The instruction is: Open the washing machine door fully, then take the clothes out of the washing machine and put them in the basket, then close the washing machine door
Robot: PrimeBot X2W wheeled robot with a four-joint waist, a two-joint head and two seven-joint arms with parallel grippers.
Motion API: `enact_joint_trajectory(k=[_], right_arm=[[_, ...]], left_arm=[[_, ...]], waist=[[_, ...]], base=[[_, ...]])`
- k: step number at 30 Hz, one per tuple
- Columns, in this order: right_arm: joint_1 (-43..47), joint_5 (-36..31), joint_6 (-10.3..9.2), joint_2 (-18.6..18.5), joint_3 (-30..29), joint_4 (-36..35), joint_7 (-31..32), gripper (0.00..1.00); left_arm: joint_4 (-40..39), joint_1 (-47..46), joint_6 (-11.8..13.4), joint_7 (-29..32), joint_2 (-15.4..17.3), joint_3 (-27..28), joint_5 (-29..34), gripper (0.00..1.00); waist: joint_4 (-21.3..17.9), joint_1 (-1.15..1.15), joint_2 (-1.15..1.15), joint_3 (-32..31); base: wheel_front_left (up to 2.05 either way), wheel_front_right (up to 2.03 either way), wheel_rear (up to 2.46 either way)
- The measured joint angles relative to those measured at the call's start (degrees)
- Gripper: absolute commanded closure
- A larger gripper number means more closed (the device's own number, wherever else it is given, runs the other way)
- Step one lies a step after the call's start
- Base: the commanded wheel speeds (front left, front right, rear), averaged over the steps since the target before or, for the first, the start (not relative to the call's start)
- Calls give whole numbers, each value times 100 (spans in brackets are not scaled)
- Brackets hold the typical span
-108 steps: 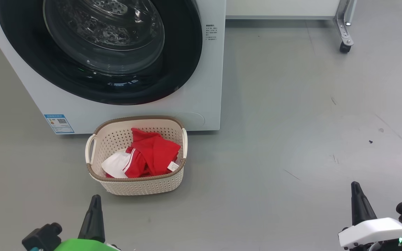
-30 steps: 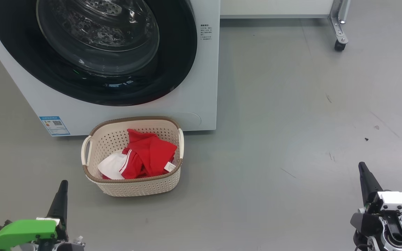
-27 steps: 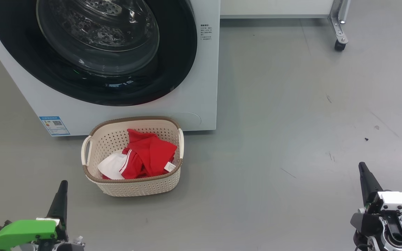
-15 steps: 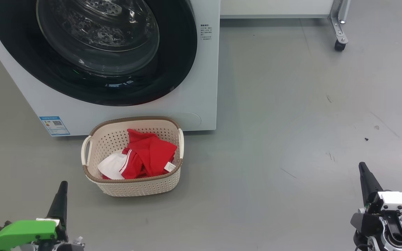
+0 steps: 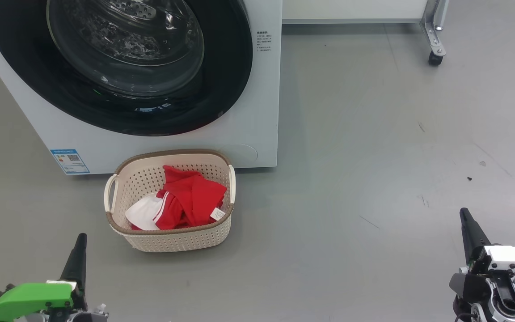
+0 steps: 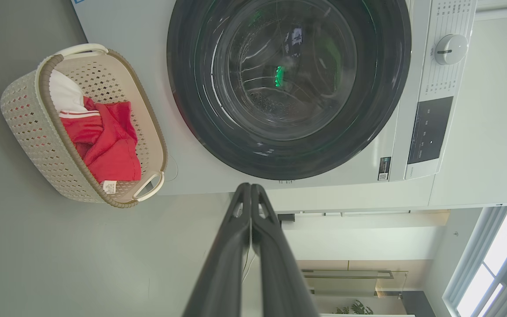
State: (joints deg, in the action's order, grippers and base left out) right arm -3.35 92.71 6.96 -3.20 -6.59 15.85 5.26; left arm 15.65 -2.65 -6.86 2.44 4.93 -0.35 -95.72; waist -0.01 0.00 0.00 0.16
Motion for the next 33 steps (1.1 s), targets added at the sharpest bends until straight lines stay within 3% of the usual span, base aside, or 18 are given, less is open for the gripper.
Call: enact_joint_trajectory(k=[33], right_arm=[[0,0,0,4,-7,-1,5,100]], left_arm=[[23,-4,-2,1,0,13,0,100]], waist=[[1,0,0,0]], base=[[0,0,0]])
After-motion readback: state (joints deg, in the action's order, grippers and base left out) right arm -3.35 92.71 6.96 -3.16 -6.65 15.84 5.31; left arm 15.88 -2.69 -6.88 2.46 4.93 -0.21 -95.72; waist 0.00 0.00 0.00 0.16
